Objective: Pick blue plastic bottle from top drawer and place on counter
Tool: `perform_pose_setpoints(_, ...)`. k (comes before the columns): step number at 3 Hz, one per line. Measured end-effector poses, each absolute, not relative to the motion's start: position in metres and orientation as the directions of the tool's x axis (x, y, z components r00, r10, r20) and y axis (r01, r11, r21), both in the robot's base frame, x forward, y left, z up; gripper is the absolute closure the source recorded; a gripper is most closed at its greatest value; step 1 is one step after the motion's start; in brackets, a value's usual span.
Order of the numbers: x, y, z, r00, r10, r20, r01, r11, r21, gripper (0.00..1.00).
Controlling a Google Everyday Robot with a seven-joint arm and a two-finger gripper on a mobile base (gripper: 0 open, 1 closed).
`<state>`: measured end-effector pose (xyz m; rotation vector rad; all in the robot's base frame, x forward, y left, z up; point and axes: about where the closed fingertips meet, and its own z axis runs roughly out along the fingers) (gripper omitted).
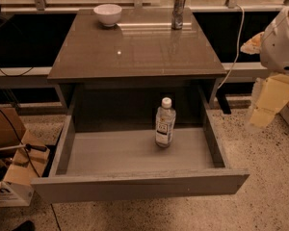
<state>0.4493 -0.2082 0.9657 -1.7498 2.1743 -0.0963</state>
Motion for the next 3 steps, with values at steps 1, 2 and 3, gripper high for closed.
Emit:
perform_pose_setpoints(1,0.459,-0.192,0.936,-0.221,-0.926,-0.306,-0.924,0.300,-0.239,0.00)
perform_pose_setpoints(2,0.475,-0.168,0.898,-0.236,-0.876,-0.421,-0.917,0.344,-0.202,0.00)
perform_pose_setpoints(3,0.495,-0.149,0.851,-0.274,-0.803,-0.530,-0.912,0.391,-0.122,0.00)
